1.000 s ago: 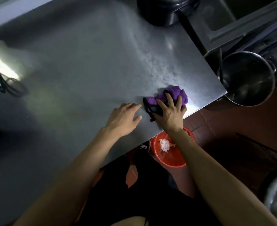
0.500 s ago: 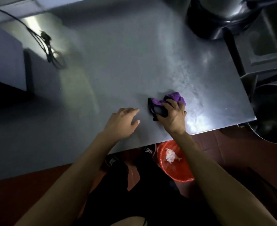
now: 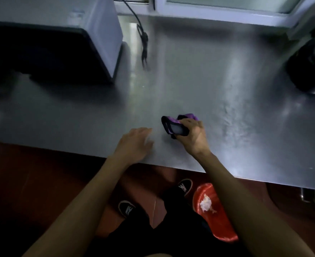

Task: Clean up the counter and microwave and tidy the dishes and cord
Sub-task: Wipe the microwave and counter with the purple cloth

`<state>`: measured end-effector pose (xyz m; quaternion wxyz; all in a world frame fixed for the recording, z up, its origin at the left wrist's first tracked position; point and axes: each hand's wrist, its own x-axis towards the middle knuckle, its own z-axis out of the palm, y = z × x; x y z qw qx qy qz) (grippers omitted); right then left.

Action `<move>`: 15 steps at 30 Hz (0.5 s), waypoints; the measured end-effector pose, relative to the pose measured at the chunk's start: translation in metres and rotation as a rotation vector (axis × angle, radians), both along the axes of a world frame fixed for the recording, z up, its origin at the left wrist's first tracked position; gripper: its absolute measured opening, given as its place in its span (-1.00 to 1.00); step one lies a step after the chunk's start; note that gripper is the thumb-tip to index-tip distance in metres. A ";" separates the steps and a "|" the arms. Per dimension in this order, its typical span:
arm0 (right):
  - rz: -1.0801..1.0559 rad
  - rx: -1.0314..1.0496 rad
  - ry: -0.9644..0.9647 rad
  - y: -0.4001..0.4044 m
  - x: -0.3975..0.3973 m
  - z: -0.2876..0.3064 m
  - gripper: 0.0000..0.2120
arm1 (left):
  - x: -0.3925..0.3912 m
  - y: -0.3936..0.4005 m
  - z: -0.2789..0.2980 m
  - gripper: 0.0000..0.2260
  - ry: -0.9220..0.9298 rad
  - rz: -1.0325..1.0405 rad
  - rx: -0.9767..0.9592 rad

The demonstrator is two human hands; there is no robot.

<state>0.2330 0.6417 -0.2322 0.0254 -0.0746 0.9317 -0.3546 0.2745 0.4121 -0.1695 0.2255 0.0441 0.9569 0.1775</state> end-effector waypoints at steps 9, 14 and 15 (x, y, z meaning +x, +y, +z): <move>0.104 -0.009 0.242 -0.164 0.020 0.059 -0.55 | 0.066 -0.165 0.019 -0.48 0.122 0.214 0.077; 0.183 0.012 0.328 -0.252 0.033 0.090 -0.52 | 0.081 -0.242 0.042 -0.49 0.246 0.250 0.061; 0.190 0.013 0.336 -0.265 0.034 0.095 -0.52 | 0.082 -0.255 0.045 -0.49 0.259 0.258 0.060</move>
